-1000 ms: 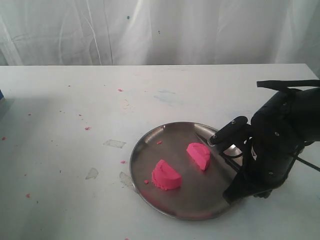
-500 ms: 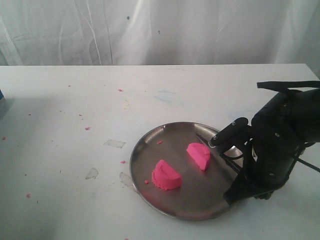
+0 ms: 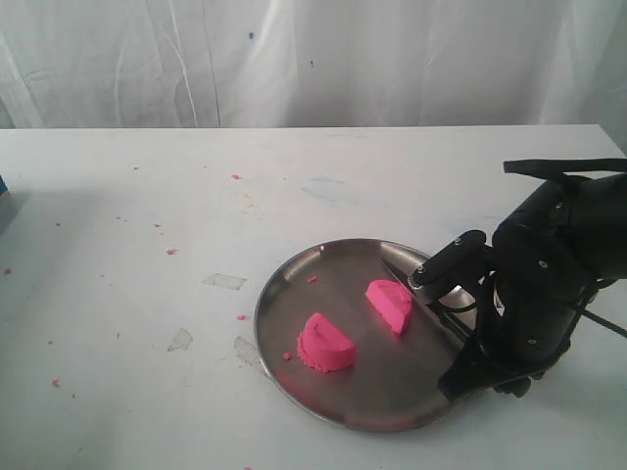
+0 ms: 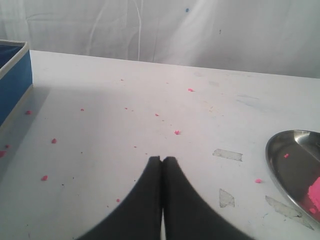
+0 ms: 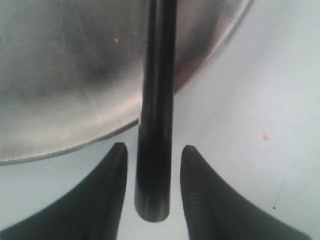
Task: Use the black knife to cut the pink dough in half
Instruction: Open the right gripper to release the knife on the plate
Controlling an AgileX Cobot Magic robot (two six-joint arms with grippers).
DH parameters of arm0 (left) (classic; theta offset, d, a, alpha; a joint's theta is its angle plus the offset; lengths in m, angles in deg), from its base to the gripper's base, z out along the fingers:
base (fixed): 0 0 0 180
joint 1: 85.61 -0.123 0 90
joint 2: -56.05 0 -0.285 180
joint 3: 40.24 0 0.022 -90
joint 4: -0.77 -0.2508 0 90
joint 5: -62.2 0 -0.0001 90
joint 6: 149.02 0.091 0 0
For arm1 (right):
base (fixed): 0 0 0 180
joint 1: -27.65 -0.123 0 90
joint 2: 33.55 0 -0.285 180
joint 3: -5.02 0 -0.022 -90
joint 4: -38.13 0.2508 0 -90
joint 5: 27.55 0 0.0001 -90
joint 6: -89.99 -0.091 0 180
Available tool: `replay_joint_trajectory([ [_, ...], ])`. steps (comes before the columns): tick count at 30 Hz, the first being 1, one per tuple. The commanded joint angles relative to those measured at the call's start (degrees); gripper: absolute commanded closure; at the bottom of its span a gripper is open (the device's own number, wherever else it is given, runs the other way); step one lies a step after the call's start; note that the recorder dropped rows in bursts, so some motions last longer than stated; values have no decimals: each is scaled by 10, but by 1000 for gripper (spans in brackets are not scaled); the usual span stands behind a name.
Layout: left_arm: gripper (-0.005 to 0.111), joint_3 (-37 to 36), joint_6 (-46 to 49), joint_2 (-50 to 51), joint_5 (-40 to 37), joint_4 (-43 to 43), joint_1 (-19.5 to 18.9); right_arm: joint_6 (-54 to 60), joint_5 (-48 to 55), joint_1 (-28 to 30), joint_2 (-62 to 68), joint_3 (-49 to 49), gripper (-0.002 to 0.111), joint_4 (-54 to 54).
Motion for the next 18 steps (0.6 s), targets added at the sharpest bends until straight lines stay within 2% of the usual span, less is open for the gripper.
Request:
replay_joint_trajectory([
  [1,107,-2,-3,-2,-2,13,3,1,3,4,0,-3,73,3],
  [6,107,-2,-3,-2,-2,13,3,1,3,4,0,-1,64,3],
  [14,107,-2,-3,-2,-2,13,3,1,78,4,-34,43,63,9],
  [18,107,-2,-3,-2,-2,13,3,1,82,4,-73,45,64,9],
])
